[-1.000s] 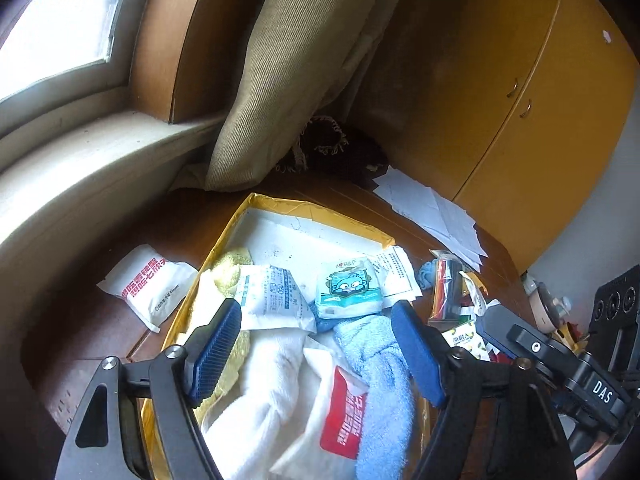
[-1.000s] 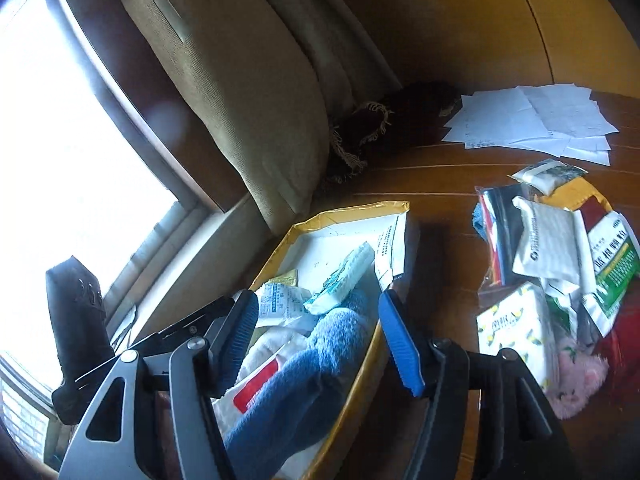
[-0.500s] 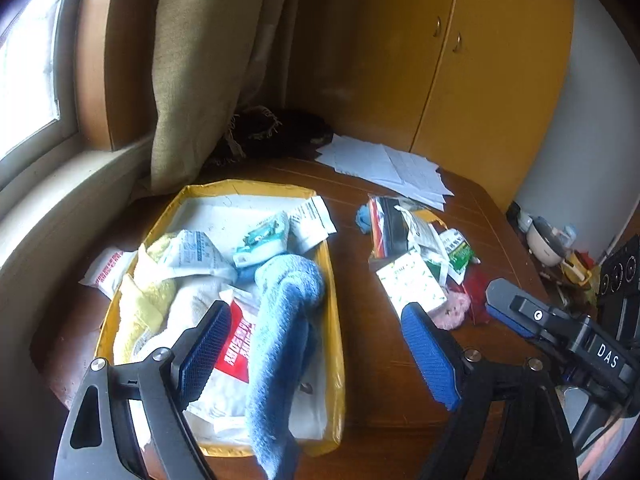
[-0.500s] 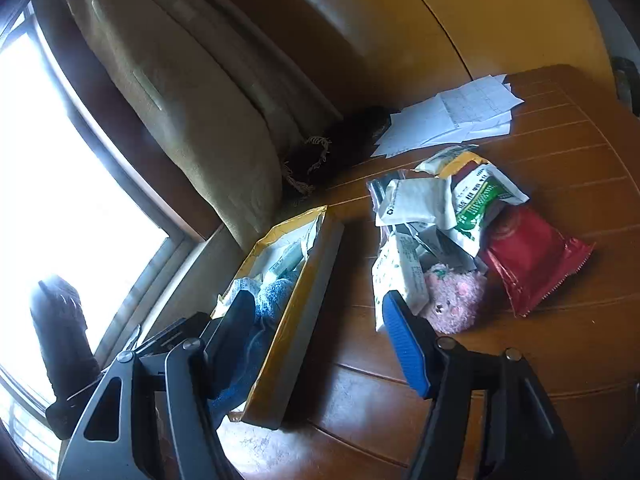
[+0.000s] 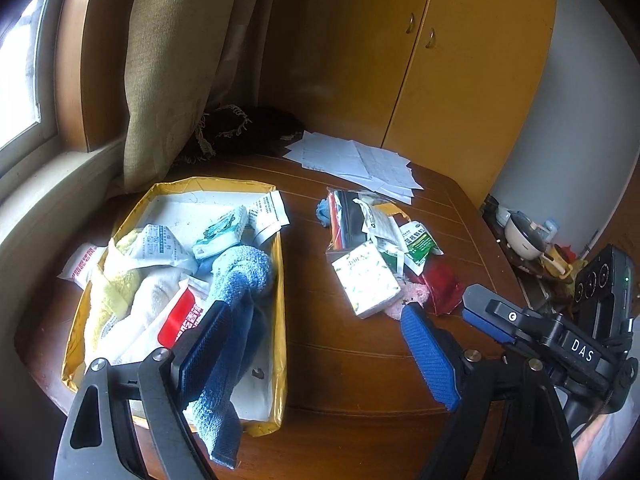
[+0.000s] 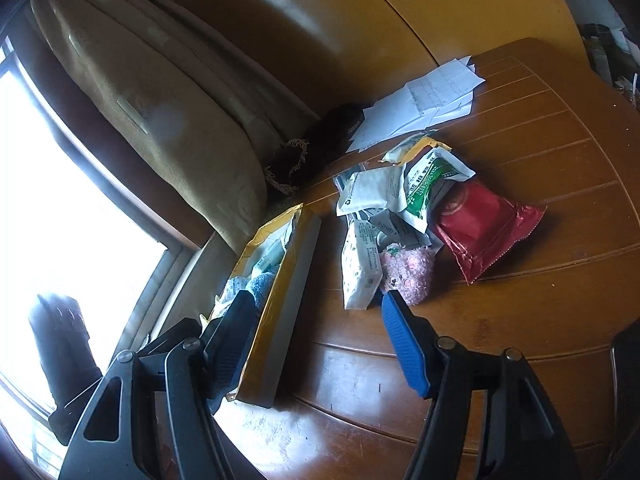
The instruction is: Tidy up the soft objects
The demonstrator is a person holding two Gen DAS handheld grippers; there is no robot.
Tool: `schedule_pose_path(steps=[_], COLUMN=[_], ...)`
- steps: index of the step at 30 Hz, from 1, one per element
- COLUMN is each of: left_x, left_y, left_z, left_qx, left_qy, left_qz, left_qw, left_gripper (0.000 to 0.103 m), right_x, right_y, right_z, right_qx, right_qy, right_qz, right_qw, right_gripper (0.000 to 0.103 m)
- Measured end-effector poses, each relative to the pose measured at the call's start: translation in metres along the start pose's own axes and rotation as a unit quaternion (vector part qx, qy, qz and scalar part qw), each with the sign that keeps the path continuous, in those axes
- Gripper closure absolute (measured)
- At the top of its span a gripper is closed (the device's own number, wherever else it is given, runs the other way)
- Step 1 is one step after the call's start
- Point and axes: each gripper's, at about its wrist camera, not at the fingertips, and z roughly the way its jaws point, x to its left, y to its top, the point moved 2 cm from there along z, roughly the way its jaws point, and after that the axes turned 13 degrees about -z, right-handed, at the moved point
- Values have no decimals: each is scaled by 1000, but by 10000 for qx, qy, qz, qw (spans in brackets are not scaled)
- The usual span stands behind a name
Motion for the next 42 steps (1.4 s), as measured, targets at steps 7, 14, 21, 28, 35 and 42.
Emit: schedule_pose_path(steps=[7,14,21,28,35,42], left_x=[1,-3,-4,-13,-35,-46], left_y=[-2,-3,0,16,18,19], left_z=[12,30,47,69,107,133], left_qx=[86,101,334,659,1153,1316], left_qy=[-38,-13,-304,-514,-411,-236], left_qz=[-27,54,-84,-181,48,154], left_qw=[10000,9999,9989,9963,9925,9909], left_gripper=[14,14,14,14,14,20], right_x=[-2,-5,-21,-42,-80,-107], right_y=[-1,5,14,33,61,71], right_z=[8,15,23,38,67,89], right_qx=[59,108,262,455,692,656], right_qy=[-15,-241,-451,-574,-785,-917], right_qz=[-2,-173,-210,8,855,1236], right_qw=[10000,9995,9984,9973,9908,9859], right_gripper=[37,37,37,37,38,55])
